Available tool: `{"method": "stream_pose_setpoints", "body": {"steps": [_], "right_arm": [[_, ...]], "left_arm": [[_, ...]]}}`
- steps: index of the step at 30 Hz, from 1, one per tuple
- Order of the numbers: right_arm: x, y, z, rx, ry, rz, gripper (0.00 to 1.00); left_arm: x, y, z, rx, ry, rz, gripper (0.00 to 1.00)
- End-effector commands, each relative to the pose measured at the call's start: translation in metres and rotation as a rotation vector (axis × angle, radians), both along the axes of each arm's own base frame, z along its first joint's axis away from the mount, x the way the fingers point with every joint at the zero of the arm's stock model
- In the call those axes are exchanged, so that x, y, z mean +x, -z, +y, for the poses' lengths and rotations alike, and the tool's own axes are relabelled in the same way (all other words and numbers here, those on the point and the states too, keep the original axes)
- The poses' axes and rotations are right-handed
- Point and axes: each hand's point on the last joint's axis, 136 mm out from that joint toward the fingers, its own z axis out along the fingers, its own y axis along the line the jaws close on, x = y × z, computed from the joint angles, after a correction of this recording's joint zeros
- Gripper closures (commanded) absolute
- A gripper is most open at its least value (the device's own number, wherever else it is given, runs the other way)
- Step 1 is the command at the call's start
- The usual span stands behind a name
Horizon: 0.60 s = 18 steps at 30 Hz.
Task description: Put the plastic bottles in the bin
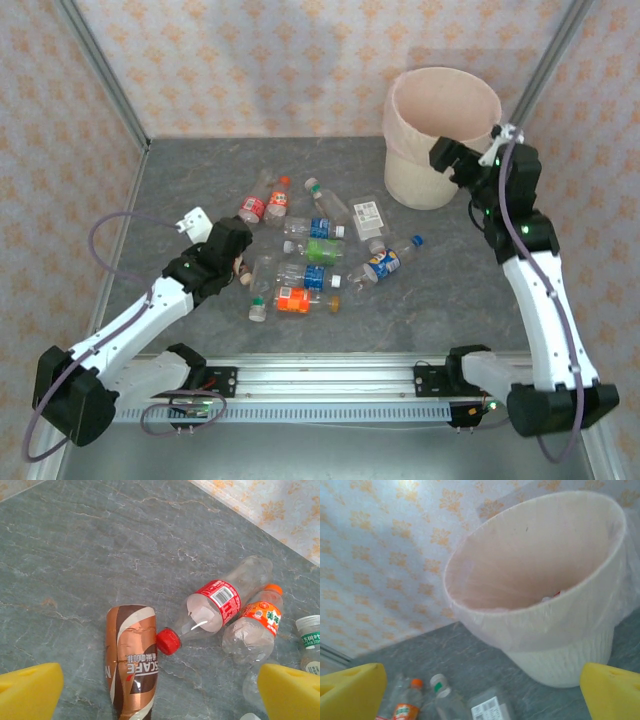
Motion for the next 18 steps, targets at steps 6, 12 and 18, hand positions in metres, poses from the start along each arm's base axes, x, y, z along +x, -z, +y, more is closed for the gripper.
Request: {"method": "stream_pose_setpoints", "body": {"steps": [6, 12, 18], "right_arm": [[-0.033, 0.076, 0.019, 0.305, -0.011, 0.162, 0.01], [-0.049, 0.16, 0.018, 0.492, 0.13, 0.379, 0.01], [-0.048, 0.224, 0.029, 0.585, 0.186, 0.589, 0.01]], "left_arm": [[0.009, -0.001, -0.007, -0.037, 0.003, 0.032, 0.0], [0.009, 0.001, -0.004, -0.049, -0.02, 0.031, 0.0], [0.011, 0.001, -0.008, -0.064, 0.01, 0.007, 0.0]]}}
